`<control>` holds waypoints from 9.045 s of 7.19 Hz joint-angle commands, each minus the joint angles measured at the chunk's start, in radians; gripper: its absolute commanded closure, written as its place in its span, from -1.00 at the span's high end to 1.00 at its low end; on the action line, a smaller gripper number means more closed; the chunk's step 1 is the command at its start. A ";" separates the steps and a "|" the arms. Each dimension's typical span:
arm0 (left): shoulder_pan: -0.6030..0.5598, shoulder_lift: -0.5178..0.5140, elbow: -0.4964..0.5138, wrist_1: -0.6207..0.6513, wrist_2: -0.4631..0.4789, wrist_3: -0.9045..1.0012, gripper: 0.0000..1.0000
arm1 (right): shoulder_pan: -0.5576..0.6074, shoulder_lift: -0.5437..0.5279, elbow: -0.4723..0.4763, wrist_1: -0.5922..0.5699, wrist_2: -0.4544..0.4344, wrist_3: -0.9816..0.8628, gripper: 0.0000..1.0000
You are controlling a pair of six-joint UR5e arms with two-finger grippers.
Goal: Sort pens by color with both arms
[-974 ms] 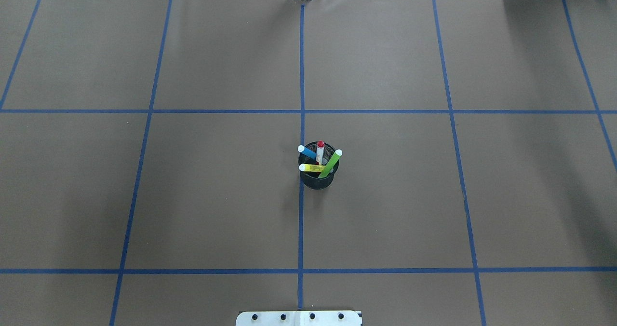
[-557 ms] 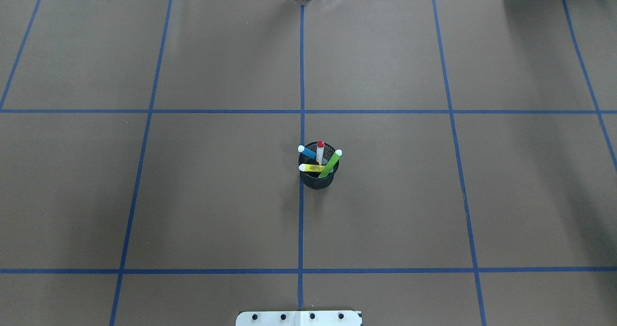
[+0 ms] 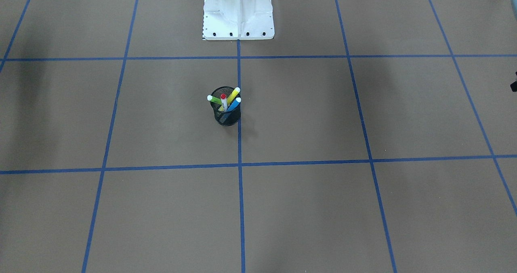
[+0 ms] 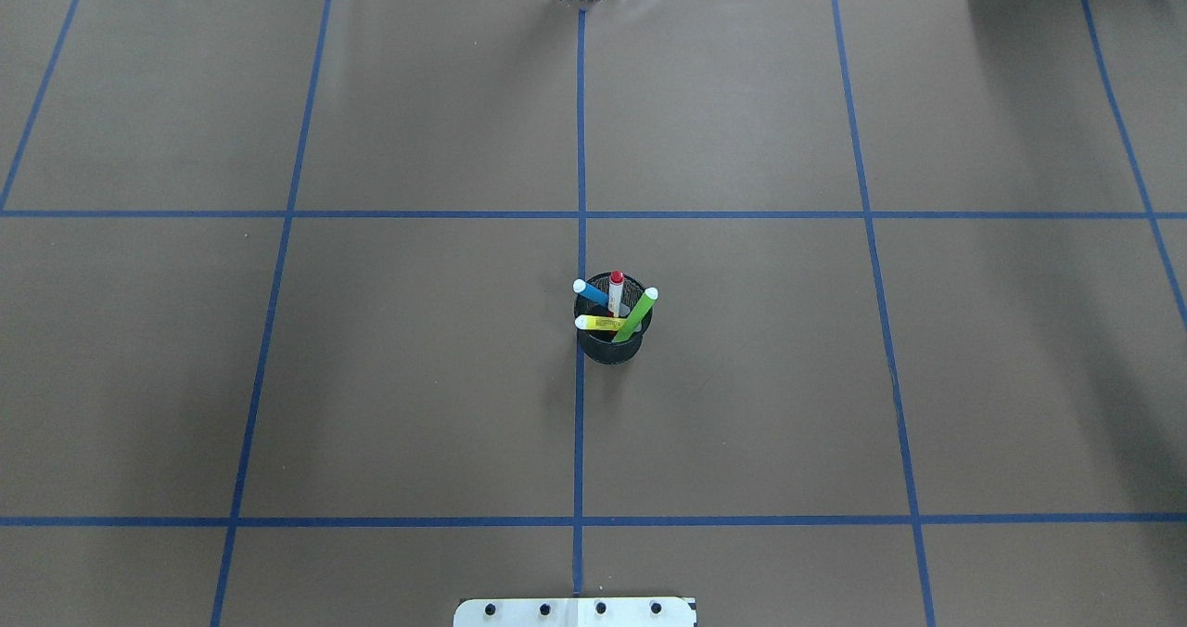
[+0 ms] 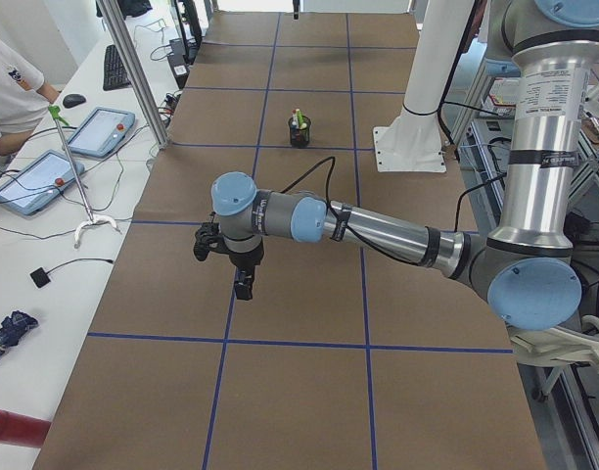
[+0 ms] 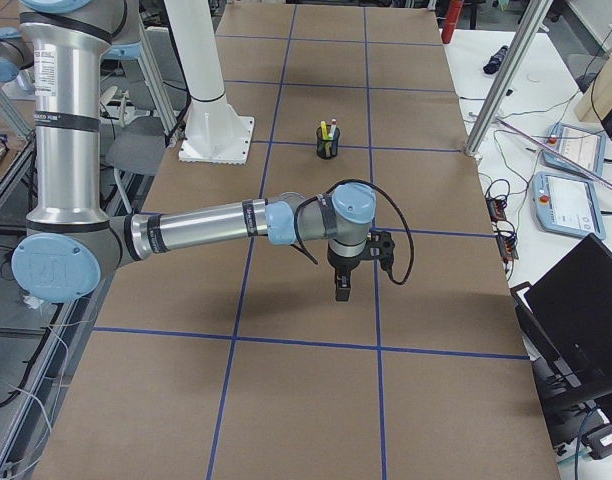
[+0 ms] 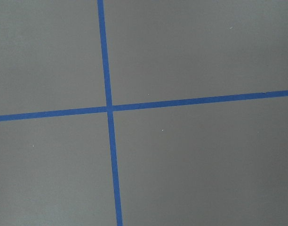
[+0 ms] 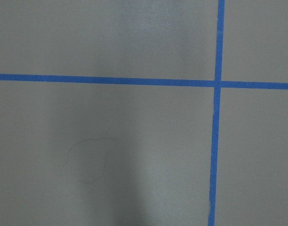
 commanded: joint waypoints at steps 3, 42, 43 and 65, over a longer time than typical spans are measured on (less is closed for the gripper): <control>0.002 0.001 0.005 0.000 -0.059 -0.001 0.99 | -0.002 -0.005 0.055 0.018 0.016 -0.003 1.00; 0.005 0.003 0.002 0.003 -0.120 -0.063 0.99 | -0.910 1.248 -0.330 -0.611 -0.679 0.931 -1.00; 0.005 0.003 0.002 0.003 -0.127 -0.063 0.99 | -0.893 1.266 -0.300 -0.614 -0.675 0.931 -1.00; 0.005 0.010 -0.070 -0.022 -0.130 -0.063 0.99 | -0.881 0.704 -0.584 0.815 -1.357 0.870 -0.04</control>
